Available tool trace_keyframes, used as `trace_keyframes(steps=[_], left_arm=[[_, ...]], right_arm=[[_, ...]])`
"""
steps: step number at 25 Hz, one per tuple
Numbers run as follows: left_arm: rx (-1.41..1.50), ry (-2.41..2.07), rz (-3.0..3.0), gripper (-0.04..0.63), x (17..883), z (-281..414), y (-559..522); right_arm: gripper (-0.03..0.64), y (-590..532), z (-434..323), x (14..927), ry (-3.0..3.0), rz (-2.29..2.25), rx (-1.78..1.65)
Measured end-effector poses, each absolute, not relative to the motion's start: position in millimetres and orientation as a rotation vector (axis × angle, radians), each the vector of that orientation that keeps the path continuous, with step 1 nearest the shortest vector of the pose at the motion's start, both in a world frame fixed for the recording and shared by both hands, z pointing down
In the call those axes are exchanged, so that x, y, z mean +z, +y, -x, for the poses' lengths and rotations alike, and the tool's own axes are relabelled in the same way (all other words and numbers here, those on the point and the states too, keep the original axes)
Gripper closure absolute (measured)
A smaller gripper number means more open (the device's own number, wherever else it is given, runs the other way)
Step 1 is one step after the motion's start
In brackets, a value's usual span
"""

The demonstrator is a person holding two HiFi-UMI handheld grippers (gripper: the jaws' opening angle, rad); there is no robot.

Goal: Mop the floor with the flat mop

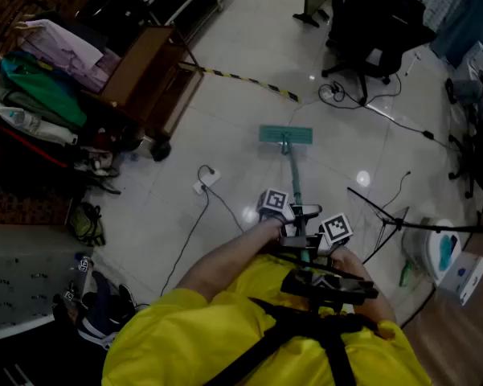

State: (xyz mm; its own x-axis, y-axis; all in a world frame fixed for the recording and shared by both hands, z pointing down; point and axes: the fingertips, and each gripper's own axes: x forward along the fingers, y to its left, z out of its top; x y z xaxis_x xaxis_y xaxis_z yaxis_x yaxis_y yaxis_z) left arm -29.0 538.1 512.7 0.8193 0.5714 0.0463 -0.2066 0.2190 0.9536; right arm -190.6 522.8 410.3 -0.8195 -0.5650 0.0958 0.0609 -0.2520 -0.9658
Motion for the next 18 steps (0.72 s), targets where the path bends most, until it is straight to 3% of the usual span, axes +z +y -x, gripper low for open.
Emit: trace_keyframes(steps=[7,18], left_arm=[[0.374,0.244,-1.277,0.451,494,-36,388],[0.063,0.002,-1.247,0.451,517,-63,220]], right_arm=[[0.446,406,130,398,1.725,0.51,-2.256],[0.448,292,81,416,1.893,0.232,-2.548]])
